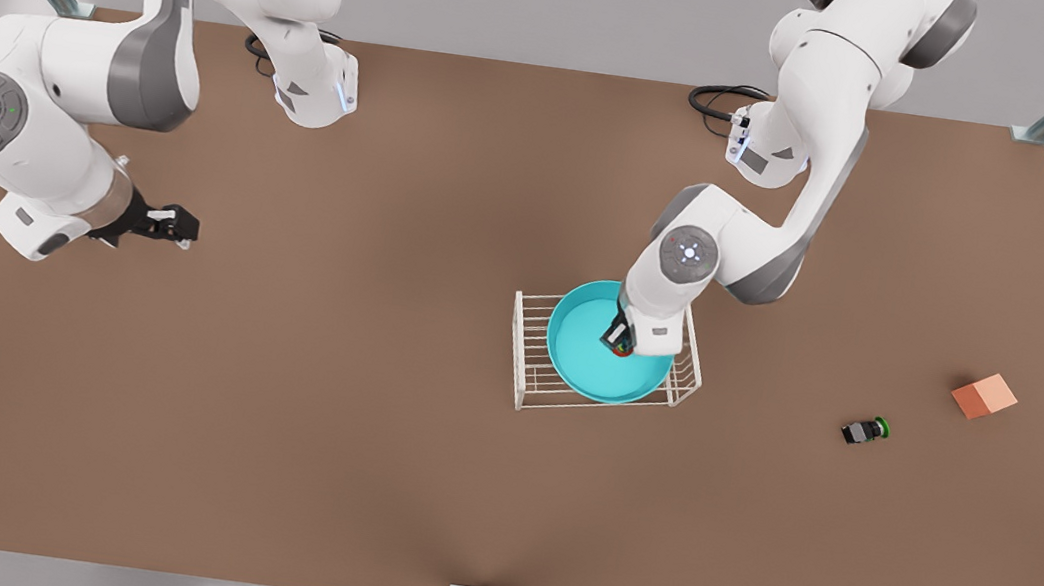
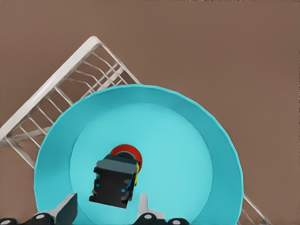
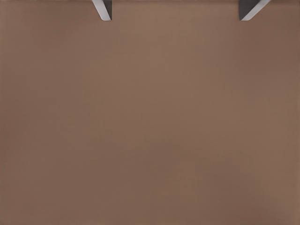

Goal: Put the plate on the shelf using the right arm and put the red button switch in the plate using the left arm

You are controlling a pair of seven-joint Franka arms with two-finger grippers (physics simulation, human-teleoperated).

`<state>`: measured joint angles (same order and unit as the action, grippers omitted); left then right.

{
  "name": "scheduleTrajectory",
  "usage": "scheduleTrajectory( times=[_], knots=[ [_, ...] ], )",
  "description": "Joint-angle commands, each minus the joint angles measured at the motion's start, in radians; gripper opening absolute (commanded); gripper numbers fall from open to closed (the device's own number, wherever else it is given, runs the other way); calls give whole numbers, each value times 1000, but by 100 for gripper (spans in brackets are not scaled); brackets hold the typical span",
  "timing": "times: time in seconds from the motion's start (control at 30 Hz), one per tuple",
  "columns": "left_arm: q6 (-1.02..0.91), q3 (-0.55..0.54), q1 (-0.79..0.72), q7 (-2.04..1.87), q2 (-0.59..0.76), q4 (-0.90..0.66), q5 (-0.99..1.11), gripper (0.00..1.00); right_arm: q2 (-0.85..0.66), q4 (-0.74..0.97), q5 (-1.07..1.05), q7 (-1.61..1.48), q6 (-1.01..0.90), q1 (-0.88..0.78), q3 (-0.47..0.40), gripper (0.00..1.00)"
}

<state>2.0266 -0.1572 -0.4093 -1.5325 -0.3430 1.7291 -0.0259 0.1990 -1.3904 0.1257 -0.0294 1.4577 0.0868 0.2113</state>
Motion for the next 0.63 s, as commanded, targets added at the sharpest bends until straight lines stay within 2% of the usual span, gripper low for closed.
scheduleTrajectory(
  times=[0.0, 0.03, 0.07, 0.17, 0.2, 0.27, 0.3, 0.33, 0.6],
  knots=[
    [-6, -1, 9, -133, 9, -3, 4, 100, -1, 1, -3, -32, 3, 1, 0, 100],
    [-38, 1, 14, -127, 16, -9, 7, 100, -1, 1, -5, -32, 3, 1, 0, 100],
    [-162, 5, 21, -31, 41, -43, 7, 100, -1, 2, -5, -32, 3, 1, 0, 100],
    [-623, 7, 124, 388, 105, -273, 24, 100, -6, 5, -5, -32, 4, 1, 2, 100],
    [-655, 13, 133, 496, 122, -298, 53, 100, -13, 17, 0, -21, 3, -4, 3, 100],
    [-701, 33, 184, 1195, 148, -341, 78, 100, -23, 21, 8, -14, -5, -12, 11, 100],
    [-735, 105, 187, 1501, 164, -356, 84, 100, -18, 21, 9, -17, -7, -12, 13, 100],
    [-753, 128, 185, 1667, 160, -375, 87, 100, -15, 22, 8, -27, -8, -7, 10, 100],
    [-661, 127, 211, 1660, 116, -382, 78, 100, -23, 22, -3, -26, -19, -2, 4, 100]
  ],
)
